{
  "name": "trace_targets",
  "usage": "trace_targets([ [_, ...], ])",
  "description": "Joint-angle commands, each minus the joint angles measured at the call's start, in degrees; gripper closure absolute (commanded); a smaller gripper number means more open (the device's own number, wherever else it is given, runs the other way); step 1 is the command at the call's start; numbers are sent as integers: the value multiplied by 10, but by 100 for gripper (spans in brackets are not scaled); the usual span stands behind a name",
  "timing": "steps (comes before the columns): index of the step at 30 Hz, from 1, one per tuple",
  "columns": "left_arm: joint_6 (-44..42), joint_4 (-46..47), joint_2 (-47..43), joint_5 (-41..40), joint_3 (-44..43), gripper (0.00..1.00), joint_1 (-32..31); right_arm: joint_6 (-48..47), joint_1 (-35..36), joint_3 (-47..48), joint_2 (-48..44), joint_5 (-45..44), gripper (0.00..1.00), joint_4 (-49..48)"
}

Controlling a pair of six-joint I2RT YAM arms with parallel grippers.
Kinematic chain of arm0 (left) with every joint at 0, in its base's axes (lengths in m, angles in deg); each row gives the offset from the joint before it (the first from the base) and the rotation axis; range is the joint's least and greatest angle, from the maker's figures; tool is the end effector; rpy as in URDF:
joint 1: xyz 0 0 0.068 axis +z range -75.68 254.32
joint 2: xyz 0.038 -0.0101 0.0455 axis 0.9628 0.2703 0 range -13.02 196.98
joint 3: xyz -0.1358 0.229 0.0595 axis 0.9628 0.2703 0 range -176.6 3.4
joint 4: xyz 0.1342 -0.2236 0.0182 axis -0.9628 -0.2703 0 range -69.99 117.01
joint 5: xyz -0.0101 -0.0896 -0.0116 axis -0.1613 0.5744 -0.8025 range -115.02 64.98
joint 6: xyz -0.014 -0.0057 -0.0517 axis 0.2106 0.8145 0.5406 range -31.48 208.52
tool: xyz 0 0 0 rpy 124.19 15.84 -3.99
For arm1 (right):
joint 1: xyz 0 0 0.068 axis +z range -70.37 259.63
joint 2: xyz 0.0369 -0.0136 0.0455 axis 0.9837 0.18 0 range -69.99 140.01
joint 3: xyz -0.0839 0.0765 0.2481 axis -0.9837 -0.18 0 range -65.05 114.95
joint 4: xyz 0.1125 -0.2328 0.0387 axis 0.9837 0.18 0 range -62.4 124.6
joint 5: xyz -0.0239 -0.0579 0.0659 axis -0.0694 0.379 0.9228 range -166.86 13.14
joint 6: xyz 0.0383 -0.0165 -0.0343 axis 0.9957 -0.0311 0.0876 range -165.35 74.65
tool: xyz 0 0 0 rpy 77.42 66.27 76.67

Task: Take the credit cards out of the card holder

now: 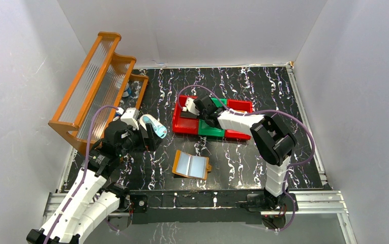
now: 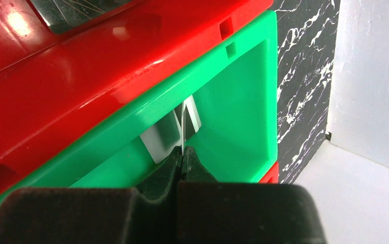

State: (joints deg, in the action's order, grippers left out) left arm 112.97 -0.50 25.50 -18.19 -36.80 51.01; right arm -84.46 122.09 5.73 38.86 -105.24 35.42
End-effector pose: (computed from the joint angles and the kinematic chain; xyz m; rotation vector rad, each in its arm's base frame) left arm 0.1406 -0.0653 0.2975 0.0570 2.0783 -0.6407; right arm 0.3129 0.2632 0.1839 -1.3268 1.8994 -0.5552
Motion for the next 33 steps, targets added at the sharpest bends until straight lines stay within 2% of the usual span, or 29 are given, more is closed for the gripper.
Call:
trace_targets([
  [1,-7,-4,0,-1,-1,2,4,-29,-7,22,1,-16,100,-33],
  [12,-7,-4,2,0,-1,2,4,-43,-10,7,18,3,92,-14],
  [17,-7,-4,4,0,0,2,4,-36,-11,3,19,9,82,-7],
  [22,-7,-4,7,2,-1,2,4,-27,-12,-1,5,10,66,-3],
  [33,-8,-3,11,8,0,1,4,19,-11,-6,-73,41,57,15],
])
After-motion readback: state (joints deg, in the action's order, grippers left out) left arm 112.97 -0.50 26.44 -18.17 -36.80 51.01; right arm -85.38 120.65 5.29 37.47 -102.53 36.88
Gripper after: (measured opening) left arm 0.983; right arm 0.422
